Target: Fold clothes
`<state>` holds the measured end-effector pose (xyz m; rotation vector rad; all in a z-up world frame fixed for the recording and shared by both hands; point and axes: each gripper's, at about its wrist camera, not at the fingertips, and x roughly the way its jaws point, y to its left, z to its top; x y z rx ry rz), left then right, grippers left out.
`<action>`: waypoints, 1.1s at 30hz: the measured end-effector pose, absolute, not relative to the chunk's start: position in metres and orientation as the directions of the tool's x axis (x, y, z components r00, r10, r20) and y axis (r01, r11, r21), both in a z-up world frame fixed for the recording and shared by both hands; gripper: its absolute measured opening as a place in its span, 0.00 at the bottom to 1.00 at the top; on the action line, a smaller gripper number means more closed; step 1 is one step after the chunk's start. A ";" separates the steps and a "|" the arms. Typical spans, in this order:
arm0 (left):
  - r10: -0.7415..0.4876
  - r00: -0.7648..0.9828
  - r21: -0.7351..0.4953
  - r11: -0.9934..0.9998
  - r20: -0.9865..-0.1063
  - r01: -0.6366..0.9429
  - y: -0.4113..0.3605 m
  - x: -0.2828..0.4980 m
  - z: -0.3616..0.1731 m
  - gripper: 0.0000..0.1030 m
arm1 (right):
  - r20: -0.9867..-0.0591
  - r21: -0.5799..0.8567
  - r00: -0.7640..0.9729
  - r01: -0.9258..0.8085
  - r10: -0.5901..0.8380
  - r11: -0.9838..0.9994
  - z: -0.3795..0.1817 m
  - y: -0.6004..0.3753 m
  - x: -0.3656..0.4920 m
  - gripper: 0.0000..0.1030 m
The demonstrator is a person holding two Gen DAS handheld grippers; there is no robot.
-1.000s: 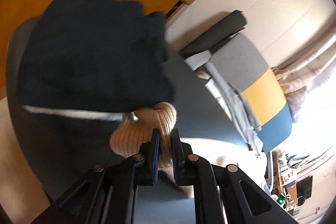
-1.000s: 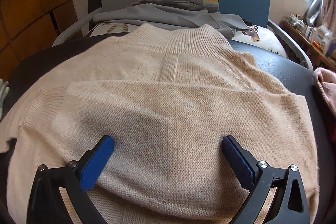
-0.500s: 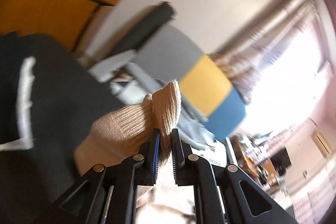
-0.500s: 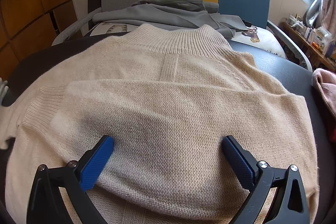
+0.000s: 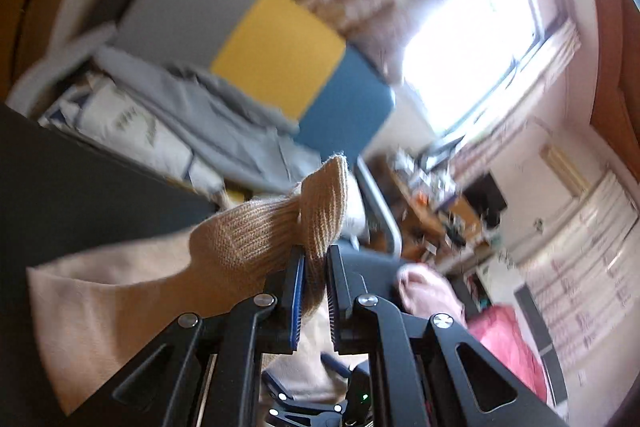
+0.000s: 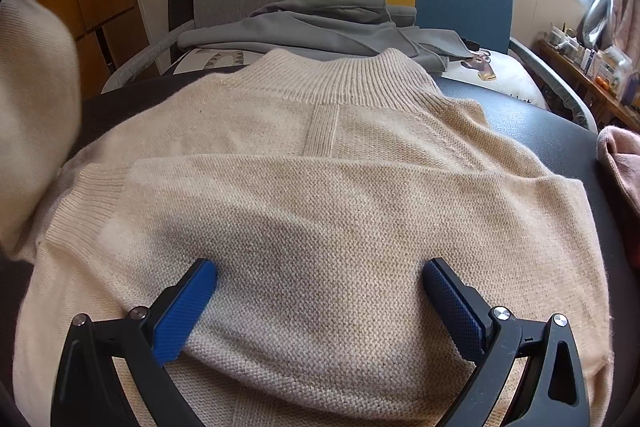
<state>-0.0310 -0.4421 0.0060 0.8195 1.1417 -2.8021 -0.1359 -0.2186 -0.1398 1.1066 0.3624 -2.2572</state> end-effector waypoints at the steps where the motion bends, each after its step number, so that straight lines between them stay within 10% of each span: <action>1: 0.207 -0.847 -0.651 -0.733 -0.489 0.197 -0.436 -0.040 -0.005 0.09 | -0.787 0.017 -0.478 0.616 -0.391 -0.787 -0.140 -0.218 -0.136 1.00; 19: 0.352 -0.640 -0.611 -0.756 -0.683 0.237 -0.390 -0.077 -0.106 0.20 | -0.785 0.022 -0.479 0.611 -0.392 -0.791 -0.141 -0.221 -0.135 1.00; 33: 0.066 -0.714 -0.521 -0.731 -0.697 0.441 -0.397 0.094 -0.123 0.24 | -0.824 -0.017 -0.444 0.641 -0.353 -0.767 -0.132 -0.226 -0.135 1.00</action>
